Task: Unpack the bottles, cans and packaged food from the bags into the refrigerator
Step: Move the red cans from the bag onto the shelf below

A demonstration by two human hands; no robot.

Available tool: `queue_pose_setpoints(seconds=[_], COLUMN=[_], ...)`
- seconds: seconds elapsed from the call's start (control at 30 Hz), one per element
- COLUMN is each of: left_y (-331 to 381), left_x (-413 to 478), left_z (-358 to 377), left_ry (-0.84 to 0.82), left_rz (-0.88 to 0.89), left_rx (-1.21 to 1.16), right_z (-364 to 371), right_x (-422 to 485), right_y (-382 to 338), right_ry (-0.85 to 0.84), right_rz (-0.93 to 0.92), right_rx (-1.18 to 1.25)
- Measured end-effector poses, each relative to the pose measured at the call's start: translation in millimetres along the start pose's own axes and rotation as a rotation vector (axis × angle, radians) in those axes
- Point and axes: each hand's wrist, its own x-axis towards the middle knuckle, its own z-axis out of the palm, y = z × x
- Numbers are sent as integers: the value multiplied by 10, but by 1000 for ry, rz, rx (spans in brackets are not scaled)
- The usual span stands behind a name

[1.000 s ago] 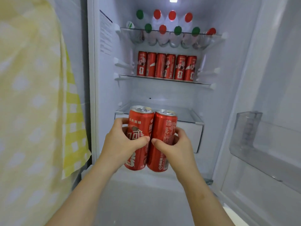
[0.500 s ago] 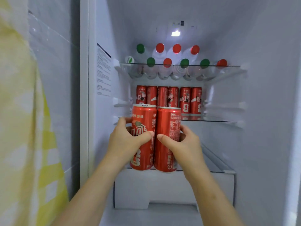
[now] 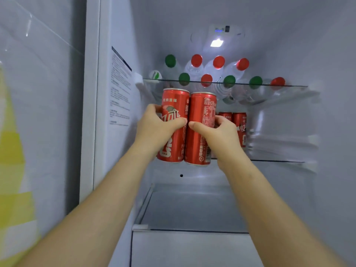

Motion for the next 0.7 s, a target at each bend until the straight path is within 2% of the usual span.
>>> queue_pose_setpoints(seconds=[0.27, 0.57, 0.7], left_y=[-128, -214, -282], left_x=[264, 341, 328], left_z=[144, 217, 184], left_ry=[79, 94, 30], left_rz=[-27, -87, -93], left_rx=[69, 137, 227], right_z=[123, 94, -6], right_x=[348, 502, 558], right_y=[123, 285, 269], right_ry=[44, -52, -188], right_rz=[-43, -6, 33], right_rx=[-24, -32, -104])
